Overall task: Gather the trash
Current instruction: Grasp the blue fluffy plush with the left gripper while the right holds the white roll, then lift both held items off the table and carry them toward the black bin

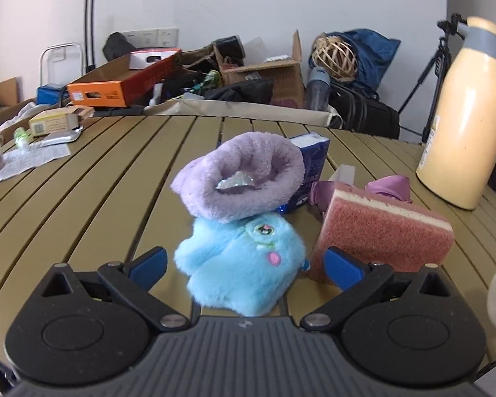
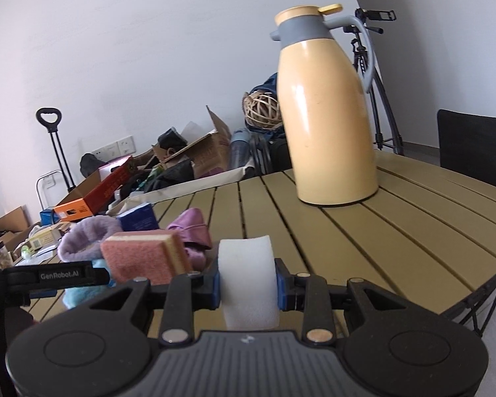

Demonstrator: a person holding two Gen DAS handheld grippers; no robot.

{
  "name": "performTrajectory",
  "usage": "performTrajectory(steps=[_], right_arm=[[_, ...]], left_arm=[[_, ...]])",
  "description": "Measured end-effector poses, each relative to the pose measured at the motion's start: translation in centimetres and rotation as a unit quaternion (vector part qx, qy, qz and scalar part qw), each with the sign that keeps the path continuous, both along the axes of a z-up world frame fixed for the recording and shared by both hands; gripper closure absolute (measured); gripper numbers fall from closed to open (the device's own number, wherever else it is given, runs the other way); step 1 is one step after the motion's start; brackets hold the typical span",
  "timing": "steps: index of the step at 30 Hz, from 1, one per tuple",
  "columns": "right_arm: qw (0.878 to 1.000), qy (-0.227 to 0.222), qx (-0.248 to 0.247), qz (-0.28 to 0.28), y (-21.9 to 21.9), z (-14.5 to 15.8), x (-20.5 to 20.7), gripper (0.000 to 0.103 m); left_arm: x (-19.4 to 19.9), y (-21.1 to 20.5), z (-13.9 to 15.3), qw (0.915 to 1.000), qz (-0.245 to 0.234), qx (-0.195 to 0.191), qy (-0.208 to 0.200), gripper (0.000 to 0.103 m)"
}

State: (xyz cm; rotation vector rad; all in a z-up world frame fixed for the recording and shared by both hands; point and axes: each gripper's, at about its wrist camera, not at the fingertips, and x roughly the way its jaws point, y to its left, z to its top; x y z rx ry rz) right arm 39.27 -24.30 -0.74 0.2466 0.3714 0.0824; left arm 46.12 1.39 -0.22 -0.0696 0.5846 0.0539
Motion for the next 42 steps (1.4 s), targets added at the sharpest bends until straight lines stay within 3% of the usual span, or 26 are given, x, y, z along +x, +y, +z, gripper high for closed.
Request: performTrajectory(steps=[6, 14, 18, 24, 42], right_arm=[[1.000, 0.005, -0.007, 0.002, -0.2, -0.4, -0.1, 0.074], [1.000, 0.017, -0.010, 0.004, -0.1, -0.9, 0.1, 0.074], [1.000, 0.022, -0.011, 0.008, 0.1, -1.2, 0.1, 0.074], [1.000, 0.026, -0.009, 0.008, 0.3, -1.3, 0.0, 0.074], [0.999, 0.025, -0.008, 0.024, 1.5, -1.3, -0.1, 0.074]], left_arm=[[1.1, -0.1, -0.4, 0.9995, -0.022, 0.022, 0.007, 0.000], [2.4, 0.8, -1.5, 0.9993, -0.016, -0.003, 0.034, 0.001], [2.3, 1.0, -1.5, 0.9995, -0.019, -0.009, 0.025, 0.014], [2.1, 0.9, -1.5, 0.9997, -0.020, -0.007, 0.015, 0.020], [-1.1, 0.6, 0.7, 0.9989, -0.039, -0.013, -0.024, 0.021]])
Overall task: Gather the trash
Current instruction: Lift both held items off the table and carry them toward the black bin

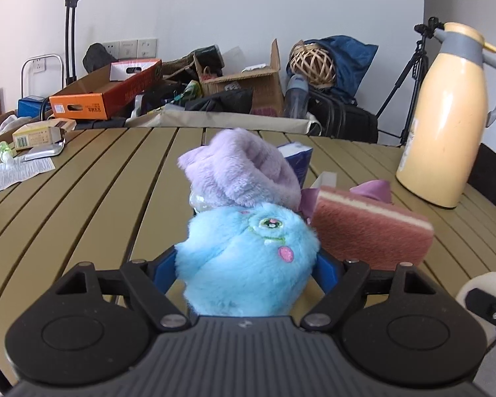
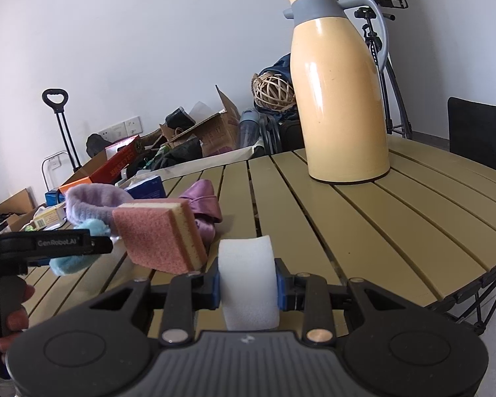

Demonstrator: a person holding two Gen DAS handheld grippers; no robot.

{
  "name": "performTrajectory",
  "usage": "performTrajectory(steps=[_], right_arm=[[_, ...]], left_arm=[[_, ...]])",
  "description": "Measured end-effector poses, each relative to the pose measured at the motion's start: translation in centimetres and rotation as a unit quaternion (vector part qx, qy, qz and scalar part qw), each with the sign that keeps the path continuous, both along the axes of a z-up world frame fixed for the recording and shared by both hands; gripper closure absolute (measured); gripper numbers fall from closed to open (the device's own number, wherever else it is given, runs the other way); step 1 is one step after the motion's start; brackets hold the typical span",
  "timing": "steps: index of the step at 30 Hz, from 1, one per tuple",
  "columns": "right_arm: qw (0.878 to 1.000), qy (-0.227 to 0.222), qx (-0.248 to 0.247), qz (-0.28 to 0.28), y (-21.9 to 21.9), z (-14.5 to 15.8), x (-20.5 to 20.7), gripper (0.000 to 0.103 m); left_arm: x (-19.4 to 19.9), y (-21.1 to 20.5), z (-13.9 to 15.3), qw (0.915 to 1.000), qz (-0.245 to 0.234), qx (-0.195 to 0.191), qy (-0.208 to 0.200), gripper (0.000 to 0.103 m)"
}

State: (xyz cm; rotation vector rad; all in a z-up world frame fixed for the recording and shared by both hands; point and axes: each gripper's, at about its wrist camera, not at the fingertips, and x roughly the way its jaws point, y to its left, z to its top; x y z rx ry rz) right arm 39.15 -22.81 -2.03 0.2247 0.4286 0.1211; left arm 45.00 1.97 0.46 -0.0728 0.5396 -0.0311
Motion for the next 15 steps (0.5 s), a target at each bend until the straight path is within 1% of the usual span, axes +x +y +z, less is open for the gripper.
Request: performTrajectory(steps=[10, 15], right_arm=[[1.000, -0.012, 0.004, 0.015, 1.3, 0.6, -0.6, 0.074], [1.000, -0.023, 0.003, 0.017, 1.6, 0.9, -1.5, 0.074]], left_arm=[[-2.7, -0.1, 0.8, 0.9999, 0.000, -0.008, -0.012, 0.021], [-4.4, -0.2, 1.0, 0.9998, 0.004, 0.001, -0.021, 0.021]])
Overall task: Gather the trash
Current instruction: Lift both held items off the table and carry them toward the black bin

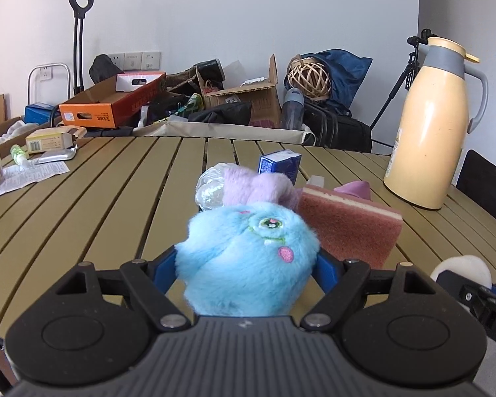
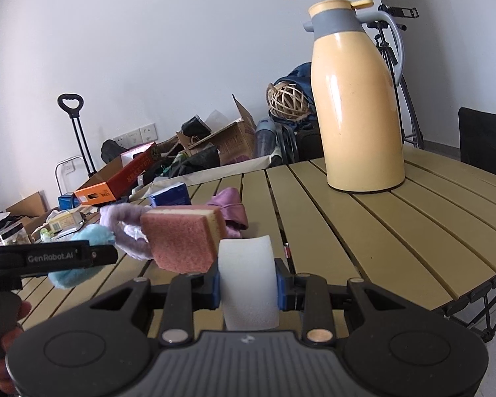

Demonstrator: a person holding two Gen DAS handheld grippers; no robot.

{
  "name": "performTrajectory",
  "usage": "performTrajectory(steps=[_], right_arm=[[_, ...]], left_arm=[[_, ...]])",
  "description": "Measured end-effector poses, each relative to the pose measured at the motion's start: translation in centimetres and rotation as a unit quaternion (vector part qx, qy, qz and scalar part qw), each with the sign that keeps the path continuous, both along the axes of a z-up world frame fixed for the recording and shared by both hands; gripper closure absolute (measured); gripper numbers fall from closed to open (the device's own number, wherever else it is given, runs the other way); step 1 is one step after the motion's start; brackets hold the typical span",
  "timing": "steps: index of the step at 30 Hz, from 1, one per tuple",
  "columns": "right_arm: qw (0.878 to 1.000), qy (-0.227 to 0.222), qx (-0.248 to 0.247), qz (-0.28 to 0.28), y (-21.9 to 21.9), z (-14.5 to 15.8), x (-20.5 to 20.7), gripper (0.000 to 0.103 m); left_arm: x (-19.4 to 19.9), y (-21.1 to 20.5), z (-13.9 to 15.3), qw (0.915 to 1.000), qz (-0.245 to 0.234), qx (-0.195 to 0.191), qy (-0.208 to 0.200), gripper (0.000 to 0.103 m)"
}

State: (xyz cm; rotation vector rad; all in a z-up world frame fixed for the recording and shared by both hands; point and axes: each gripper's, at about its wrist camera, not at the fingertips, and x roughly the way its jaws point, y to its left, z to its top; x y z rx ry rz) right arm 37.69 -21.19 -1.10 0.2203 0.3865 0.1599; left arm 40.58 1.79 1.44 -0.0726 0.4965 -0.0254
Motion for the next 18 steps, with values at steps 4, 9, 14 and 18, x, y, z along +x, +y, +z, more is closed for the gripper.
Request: performTrajectory(steps=[4, 9, 14, 18], right_arm=[[1.000, -0.002, 0.001, -0.001, 0.0, 0.1, -0.6, 0.074], [1.000, -0.010, 0.001, 0.001, 0.1, 0.6, -1.8, 0.074], [1.000, -0.014, -0.001, 0.007, 0.3, 0.7, -3.0, 0.074], [1.000, -0.010, 0.001, 0.011, 0.0, 0.4, -4.7, 0.074]], left_arm=[[-1.6, -0.3, 0.2, 1.0000, 0.002, 0.005, -0.008, 0.021], [-3.7, -0.3, 0.3, 0.9999, 0.004, -0.005, -0.010, 0.021], [-5.6, -0.3, 0.6, 0.9999, 0.004, -0.007, -0.011, 0.021], [-7.3, -0.1, 0.5, 0.9999, 0.007, -0.004, -0.008, 0.021]])
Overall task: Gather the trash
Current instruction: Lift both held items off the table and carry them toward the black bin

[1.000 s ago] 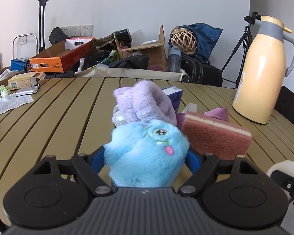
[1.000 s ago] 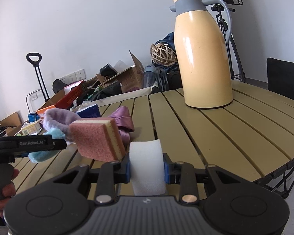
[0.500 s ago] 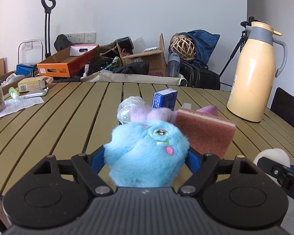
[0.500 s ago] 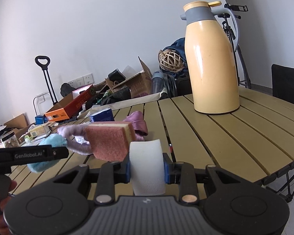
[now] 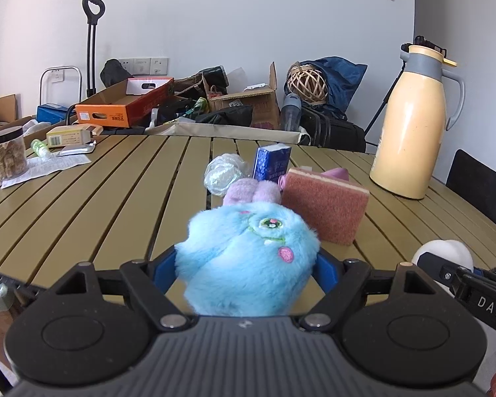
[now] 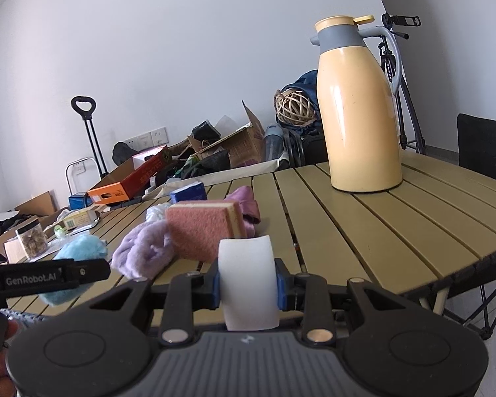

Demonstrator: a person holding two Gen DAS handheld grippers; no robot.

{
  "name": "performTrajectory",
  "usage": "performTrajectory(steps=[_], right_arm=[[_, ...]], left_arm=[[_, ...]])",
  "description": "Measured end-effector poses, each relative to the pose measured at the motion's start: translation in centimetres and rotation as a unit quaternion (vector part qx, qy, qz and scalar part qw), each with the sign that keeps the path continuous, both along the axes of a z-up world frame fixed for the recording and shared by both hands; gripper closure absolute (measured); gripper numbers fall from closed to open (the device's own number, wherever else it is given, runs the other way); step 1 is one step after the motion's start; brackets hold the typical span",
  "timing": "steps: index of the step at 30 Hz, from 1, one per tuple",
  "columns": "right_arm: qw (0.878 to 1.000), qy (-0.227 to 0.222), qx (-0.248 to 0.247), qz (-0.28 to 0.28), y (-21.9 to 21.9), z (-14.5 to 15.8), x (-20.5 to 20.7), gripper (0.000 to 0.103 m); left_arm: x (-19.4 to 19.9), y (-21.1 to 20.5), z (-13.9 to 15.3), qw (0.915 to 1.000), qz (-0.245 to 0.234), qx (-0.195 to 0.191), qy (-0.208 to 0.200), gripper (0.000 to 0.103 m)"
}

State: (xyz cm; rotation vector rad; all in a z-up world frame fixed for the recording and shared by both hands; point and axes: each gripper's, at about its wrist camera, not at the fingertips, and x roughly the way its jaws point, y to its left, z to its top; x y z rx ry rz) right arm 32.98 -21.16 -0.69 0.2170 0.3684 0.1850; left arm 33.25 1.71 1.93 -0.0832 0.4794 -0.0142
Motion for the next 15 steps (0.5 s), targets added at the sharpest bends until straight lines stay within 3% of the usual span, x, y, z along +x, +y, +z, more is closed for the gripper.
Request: performTrajectory(steps=[15], right_arm=[[0.999, 0.033, -0.029, 0.031, 0.5, -2.0, -5.6, 0.074]], left_arm=[[-7.0, 1.1, -1.6, 0.9995, 0.009, 0.014, 0.028, 0.021]])
